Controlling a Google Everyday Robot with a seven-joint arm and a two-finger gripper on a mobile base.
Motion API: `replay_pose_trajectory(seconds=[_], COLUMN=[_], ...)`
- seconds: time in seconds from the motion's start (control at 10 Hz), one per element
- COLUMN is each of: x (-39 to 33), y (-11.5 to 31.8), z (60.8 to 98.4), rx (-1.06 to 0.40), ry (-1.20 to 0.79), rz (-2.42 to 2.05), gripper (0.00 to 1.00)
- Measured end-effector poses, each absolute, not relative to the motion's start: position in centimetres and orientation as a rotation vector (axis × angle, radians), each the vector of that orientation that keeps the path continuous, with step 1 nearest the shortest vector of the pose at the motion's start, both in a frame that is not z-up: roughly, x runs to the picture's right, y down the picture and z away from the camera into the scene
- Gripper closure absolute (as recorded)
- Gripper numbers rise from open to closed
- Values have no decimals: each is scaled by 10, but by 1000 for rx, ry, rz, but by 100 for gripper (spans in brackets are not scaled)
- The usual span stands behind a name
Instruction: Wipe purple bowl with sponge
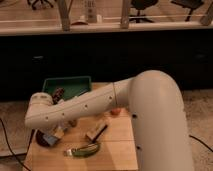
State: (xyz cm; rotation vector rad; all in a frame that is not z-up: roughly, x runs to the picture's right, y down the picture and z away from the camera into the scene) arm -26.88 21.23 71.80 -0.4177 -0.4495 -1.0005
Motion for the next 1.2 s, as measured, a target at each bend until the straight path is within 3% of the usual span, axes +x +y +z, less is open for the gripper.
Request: replay_pose_trajectory(seconds=[1.2], x=[-278], y=[216], z=[718], rx=[-391], ry=[-506], rz=[-1045], gripper=[100])
